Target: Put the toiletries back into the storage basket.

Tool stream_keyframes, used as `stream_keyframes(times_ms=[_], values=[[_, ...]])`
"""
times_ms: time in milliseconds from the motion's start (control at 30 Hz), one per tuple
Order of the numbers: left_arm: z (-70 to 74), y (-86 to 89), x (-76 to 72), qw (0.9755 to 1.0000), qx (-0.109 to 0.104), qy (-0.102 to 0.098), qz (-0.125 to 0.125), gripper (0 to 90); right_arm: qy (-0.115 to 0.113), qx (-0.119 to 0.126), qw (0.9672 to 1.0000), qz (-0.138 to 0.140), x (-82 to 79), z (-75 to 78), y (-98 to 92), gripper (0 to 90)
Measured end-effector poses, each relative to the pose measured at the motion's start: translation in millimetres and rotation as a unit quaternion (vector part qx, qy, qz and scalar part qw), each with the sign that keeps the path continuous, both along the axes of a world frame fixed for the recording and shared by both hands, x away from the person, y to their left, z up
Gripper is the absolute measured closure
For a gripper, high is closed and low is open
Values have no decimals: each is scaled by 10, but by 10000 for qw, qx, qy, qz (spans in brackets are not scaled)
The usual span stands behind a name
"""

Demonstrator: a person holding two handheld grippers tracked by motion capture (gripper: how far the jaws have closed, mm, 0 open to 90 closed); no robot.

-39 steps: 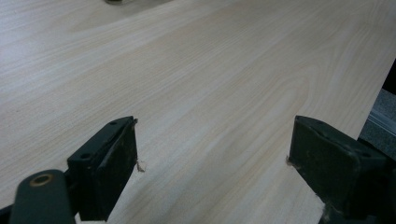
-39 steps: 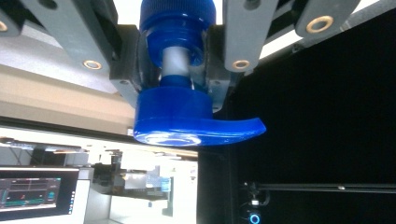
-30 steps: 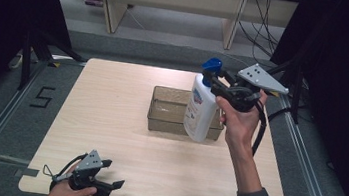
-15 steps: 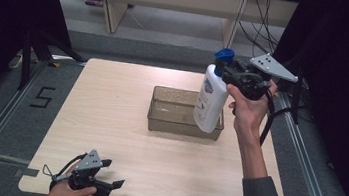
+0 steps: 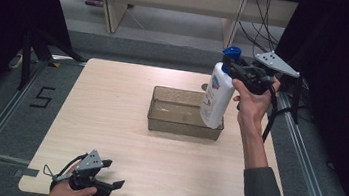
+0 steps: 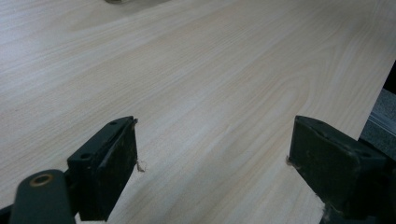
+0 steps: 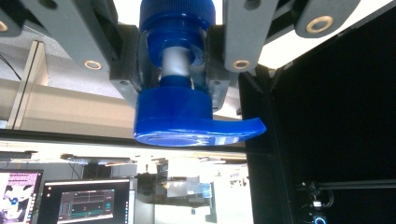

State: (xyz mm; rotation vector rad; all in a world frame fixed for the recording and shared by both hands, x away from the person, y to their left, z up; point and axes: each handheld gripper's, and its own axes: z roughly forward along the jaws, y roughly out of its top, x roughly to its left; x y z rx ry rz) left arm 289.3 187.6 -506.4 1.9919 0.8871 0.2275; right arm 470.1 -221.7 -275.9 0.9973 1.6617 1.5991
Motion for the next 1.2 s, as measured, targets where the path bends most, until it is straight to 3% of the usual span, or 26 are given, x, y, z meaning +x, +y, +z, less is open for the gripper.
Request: stream_keyframes(times_ms=[300, 433, 567, 767, 967, 1200], values=[[5, 9, 1, 10000, 12, 27, -23, 148, 112, -42, 9998, -157, 163, -99, -7, 662], [-8, 0, -4, 10000, -26, -2, -17, 148, 60, -151, 9997, -198, 224, -138, -11, 662], [2, 6, -1, 10000, -13, 27, -43, 148, 113, -89, 9996, -231, 273, -183, -34, 662], [-3, 6, 0, 10000, -7, 25, -35, 149, 249, -53, 9993, -265, 314, -248, -43, 662], [-7, 18, 10, 10000, -13, 15, -3, 148, 247, -166, 9992, -284, 338, -317, -43, 662], [-3, 14, 1, 10000, -19, -3, 22, 148, 277, -138, 9991, -281, 320, -380, -50, 662]])
